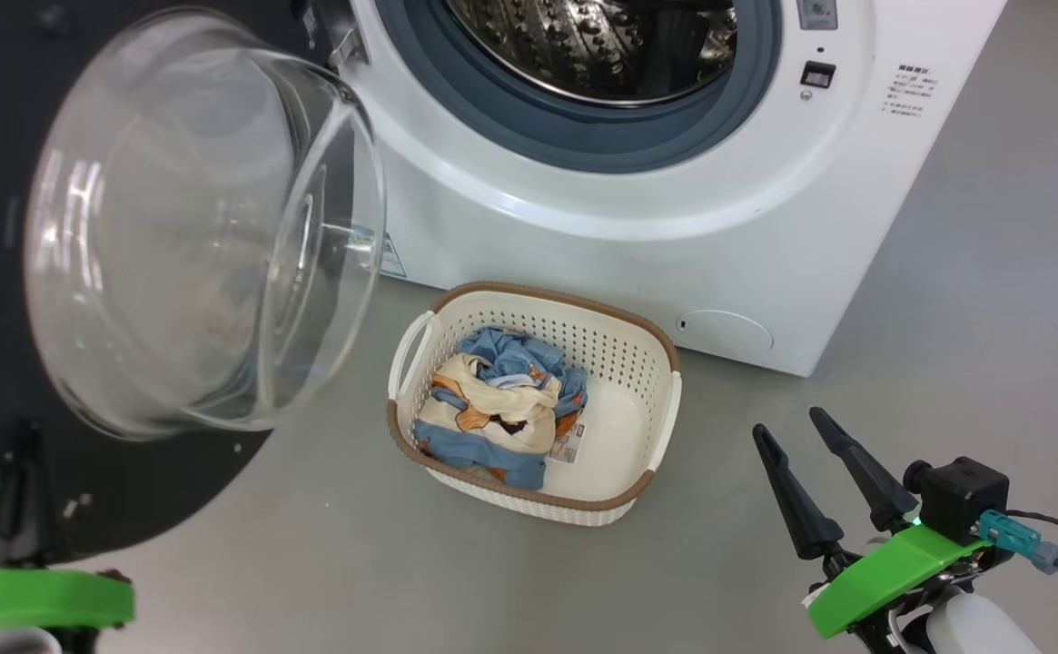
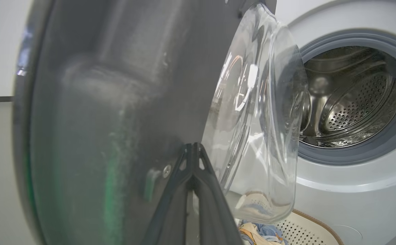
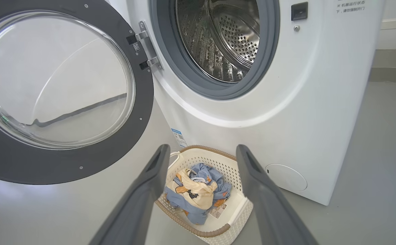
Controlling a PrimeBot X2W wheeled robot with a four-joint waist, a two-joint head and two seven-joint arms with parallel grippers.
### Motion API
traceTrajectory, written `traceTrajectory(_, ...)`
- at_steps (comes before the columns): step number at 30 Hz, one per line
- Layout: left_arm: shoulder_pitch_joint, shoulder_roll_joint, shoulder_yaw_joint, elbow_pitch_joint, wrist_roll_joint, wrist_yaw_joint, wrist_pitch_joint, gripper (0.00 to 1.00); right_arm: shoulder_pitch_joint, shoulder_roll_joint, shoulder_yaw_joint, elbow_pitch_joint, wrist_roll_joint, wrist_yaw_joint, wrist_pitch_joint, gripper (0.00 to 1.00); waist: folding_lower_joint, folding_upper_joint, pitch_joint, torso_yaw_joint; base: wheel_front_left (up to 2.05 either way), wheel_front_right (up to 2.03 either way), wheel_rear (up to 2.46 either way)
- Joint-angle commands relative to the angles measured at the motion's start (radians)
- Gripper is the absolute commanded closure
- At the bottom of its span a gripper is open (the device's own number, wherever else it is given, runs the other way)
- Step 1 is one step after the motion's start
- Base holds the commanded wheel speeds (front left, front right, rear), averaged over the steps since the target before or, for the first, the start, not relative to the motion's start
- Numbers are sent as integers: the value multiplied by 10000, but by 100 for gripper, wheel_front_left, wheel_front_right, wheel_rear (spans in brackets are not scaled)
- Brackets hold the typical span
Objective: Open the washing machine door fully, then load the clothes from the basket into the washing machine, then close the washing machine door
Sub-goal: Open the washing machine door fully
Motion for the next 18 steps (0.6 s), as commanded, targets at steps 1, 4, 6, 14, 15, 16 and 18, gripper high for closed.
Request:
traceTrajectory(1,-576,601,692,-24,187,13,-91,100,-314,-19,229,-207,-142,16,-120,0,0,0,88,23,0,0,0)
traceTrajectory(4,-911,718,1034,396,339,-33,-91,100,-383,-45,234,-210,-180,16,-120,0,0,0,239,55,0,0,0)
traceTrajectory(6,-1160,796,1283,717,410,-78,-91,100,-433,-66,240,-206,-205,16,-120,0,0,0,319,77,0,0,0)
traceTrajectory(14,-2210,1184,2154,1845,859,-294,-91,100,-677,-96,287,-176,-310,16,-120,0,0,0,725,111,0,0,0)
traceTrajectory(15,-2362,1235,2257,2014,910,-329,-91,100,-714,-95,290,-173,-328,16,-120,0,0,0,793,114,0,0,0)
traceTrajectory(16,-2521,1288,2364,2215,953,-361,-91,100,-758,-96,289,-173,-347,16,-120,0,0,0,868,117,0,0,0)
traceTrajectory(18,-2835,1423,2544,2682,1088,-412,-91,100,-851,-99,298,-163,-382,16,-120,0,0,0,1014,107,0,0,0)
